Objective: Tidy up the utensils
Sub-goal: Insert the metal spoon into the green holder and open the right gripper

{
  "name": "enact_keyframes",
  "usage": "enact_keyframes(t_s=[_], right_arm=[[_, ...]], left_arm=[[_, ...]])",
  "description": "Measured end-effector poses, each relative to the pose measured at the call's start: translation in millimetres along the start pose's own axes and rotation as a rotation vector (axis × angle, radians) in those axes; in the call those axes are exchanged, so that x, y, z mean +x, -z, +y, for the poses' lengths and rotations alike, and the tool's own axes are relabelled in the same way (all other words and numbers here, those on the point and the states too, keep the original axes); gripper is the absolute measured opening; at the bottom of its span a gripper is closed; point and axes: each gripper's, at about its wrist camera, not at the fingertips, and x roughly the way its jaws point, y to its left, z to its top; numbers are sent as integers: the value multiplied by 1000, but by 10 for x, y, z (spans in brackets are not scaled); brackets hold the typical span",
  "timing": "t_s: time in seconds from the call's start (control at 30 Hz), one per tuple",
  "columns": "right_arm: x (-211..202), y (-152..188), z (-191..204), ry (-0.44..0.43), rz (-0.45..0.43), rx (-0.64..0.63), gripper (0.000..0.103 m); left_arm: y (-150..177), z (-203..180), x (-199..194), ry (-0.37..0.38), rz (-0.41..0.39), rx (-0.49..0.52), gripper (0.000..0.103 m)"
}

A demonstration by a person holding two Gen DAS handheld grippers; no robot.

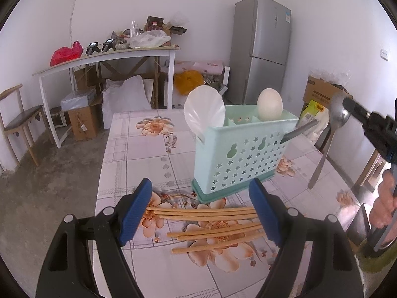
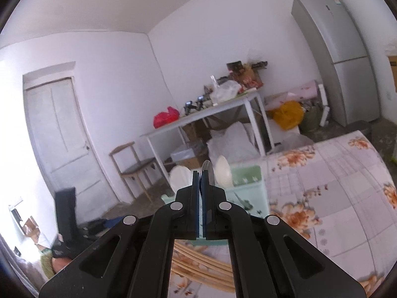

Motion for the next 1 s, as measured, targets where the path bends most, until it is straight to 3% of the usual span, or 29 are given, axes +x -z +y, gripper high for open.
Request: enact_keyframes(t_s=[0.3,0.57,0.77,1.0], right_arm=[[188,-338,244,-140,-48,8,0],[670,-642,542,-231,-86,-48,0],[1062,-586,538,-238,-42,-50,0],[1332,-243,320,-175,73,-1,0]], left_arm=[[45,189,-4,2,-6,-33,78],[106,400,-31,-19,-10,-80,78],[140,556,-75,-41,-15,-105,78],[191,700,-82,-54,-9,-135,78]])
